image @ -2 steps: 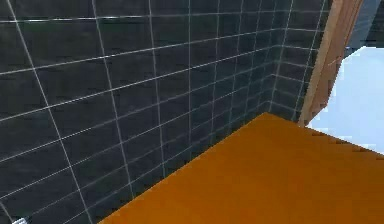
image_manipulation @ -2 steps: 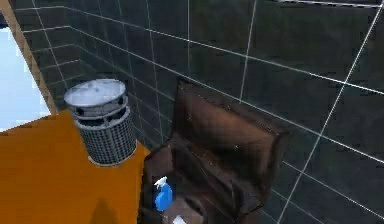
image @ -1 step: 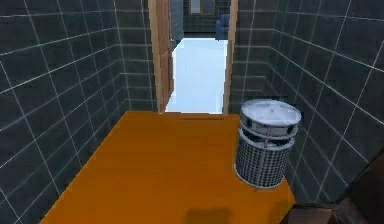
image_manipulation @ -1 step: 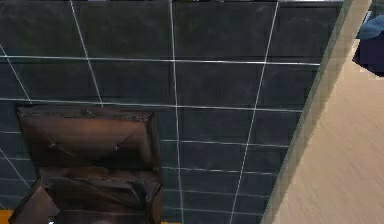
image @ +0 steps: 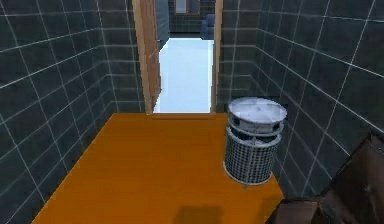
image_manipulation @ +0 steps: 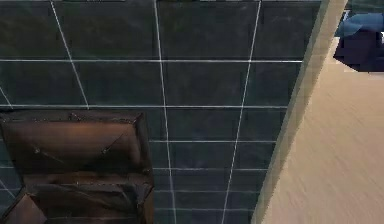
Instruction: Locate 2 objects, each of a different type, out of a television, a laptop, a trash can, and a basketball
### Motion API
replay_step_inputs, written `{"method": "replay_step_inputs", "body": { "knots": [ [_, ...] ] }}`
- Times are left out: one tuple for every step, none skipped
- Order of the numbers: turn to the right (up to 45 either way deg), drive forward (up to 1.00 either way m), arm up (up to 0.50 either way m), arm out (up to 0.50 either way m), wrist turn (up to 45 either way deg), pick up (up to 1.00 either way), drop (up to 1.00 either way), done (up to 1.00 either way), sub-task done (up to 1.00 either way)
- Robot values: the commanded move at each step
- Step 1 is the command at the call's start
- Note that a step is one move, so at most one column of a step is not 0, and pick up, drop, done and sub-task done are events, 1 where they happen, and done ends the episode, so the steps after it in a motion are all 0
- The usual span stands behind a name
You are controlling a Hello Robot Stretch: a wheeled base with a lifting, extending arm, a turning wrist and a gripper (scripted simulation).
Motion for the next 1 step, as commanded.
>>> {"method": "replay_step_inputs", "body": {
  "knots": [
    [0.0,0.75,0.0,0.0,0.0,0.0,0.0,0.0,0.0]
  ]
}}
